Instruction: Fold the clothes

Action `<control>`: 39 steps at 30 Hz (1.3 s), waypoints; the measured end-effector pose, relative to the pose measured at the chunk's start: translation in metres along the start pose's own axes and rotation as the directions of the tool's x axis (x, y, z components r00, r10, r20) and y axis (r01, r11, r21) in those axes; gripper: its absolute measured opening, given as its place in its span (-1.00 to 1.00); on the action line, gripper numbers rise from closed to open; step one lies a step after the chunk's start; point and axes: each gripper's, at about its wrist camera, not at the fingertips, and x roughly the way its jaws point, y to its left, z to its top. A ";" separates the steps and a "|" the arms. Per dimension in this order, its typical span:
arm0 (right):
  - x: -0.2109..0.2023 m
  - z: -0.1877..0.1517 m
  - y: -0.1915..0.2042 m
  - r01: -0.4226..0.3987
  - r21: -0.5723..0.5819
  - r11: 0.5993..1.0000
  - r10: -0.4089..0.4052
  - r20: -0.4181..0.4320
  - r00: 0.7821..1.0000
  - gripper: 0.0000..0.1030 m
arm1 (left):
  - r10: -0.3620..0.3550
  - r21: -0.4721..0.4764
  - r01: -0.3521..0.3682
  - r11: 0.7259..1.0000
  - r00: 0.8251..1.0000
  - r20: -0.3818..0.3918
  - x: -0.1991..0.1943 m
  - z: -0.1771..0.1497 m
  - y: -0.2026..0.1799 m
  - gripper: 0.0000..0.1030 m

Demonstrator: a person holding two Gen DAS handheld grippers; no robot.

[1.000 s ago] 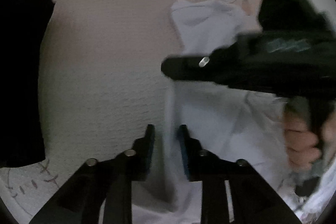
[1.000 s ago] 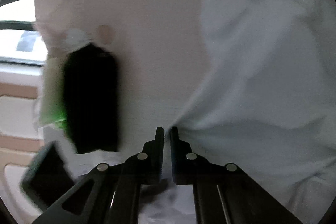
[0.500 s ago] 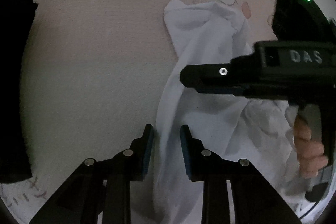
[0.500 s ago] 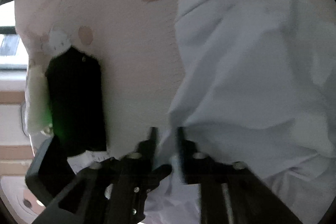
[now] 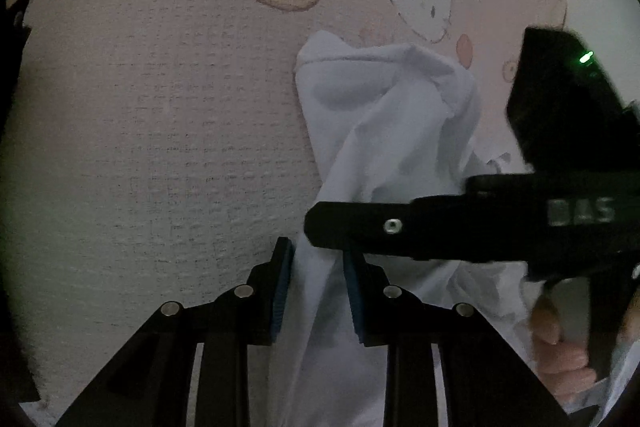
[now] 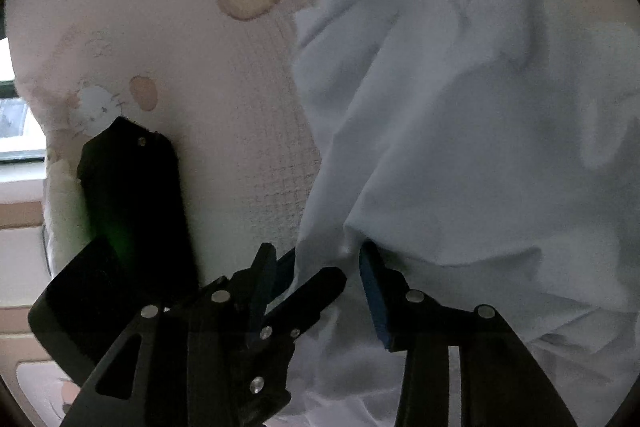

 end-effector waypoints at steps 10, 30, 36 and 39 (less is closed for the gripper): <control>0.007 -0.005 0.003 0.031 0.039 0.999 -0.032 0.029 0.999 -0.81 | -0.006 0.111 0.005 0.994 1.000 0.011 -0.014 -0.017 0.001 -0.83; 0.052 0.002 0.084 -0.031 -0.156 0.987 0.027 -0.032 0.999 -0.84 | 0.262 0.044 -0.270 0.962 0.955 0.139 -0.087 -0.033 0.102 -0.83; 0.033 0.005 0.079 -0.011 -0.198 0.980 0.007 -0.021 1.000 -0.59 | 0.202 -0.001 -0.204 0.979 0.970 0.138 -0.100 -0.032 0.120 -0.82; 0.011 0.008 0.077 0.004 -0.203 0.979 -0.003 0.006 1.000 -0.25 | 0.126 -0.108 -0.114 0.988 0.986 0.107 -0.113 -0.025 0.139 -0.80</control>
